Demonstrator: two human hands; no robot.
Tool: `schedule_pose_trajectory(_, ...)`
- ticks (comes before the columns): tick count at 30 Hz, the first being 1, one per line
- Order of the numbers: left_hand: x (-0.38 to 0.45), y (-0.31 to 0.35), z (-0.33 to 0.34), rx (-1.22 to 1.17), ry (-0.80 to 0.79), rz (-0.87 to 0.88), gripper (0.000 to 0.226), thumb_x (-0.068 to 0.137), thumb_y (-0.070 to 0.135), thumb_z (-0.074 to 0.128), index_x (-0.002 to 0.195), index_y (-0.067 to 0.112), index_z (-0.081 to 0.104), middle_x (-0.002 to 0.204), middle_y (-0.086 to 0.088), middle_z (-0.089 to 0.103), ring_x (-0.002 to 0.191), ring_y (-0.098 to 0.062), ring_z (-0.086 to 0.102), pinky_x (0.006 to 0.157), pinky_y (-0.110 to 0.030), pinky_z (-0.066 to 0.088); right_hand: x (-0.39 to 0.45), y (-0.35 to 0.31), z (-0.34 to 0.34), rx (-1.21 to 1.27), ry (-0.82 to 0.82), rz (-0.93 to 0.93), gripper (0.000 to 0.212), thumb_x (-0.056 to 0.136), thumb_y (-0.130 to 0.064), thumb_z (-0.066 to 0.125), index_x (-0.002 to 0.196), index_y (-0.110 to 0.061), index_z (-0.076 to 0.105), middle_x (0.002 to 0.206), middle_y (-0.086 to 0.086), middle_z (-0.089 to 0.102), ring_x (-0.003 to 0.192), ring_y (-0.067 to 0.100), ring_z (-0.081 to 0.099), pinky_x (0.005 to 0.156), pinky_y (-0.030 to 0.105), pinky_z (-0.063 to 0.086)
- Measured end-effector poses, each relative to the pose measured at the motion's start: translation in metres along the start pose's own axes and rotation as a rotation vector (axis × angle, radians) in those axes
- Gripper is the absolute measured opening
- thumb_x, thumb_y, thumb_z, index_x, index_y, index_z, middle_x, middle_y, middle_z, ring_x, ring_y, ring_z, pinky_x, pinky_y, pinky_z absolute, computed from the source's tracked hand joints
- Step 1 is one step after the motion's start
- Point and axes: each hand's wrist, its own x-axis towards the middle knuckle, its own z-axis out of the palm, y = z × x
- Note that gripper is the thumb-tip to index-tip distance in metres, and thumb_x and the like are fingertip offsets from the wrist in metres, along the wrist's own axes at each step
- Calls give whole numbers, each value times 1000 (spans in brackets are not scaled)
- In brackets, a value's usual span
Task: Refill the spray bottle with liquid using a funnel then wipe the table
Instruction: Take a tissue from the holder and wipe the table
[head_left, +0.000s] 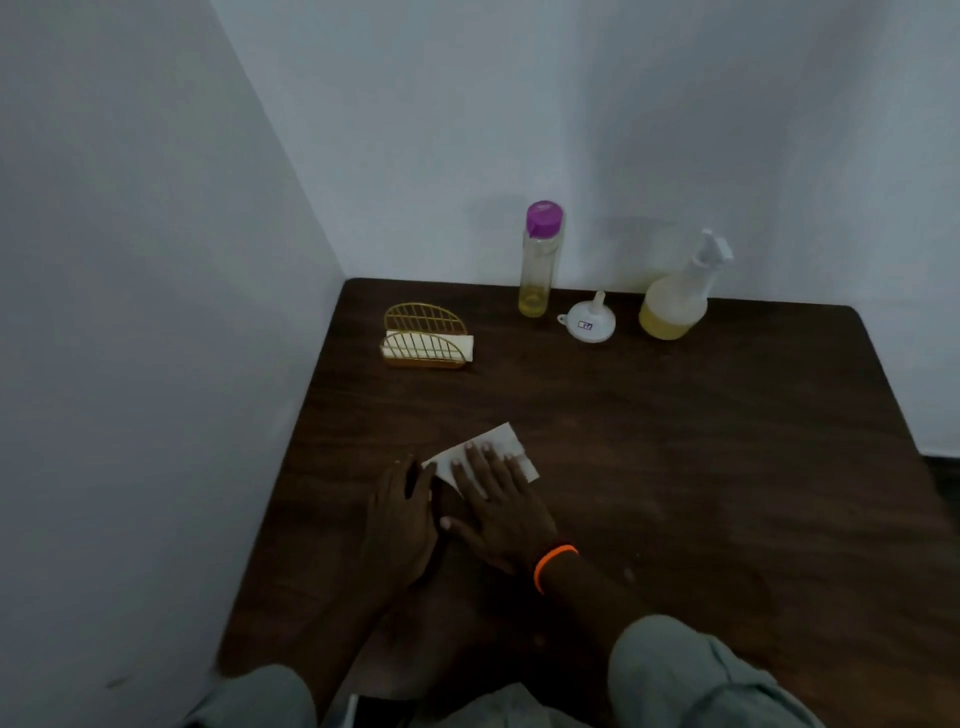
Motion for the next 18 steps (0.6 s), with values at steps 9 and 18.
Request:
schedule_pose_trajectory(9, 15, 35, 6, 19, -49, 114, 51, 102, 32, 27, 148, 21, 46, 155, -18, 40, 144, -36, 36, 116, -51, 36, -74, 90, -19, 61, 84, 341, 81, 95, -71, 16, 157, -26, -8, 165, -1, -15, 152, 17, -15, 124, 42, -4)
schedule_pose_trajectory(18, 9, 48, 9, 26, -103, 150, 59, 98, 40, 21, 145, 20, 49, 158, -14, 37, 146, -34, 35, 112, -50, 38, -132, 117, -14, 181, 145, 649, 88, 92, -73, 19, 155, -24, -18, 164, 1, -21, 151, 22, -19, 123, 48, -4)
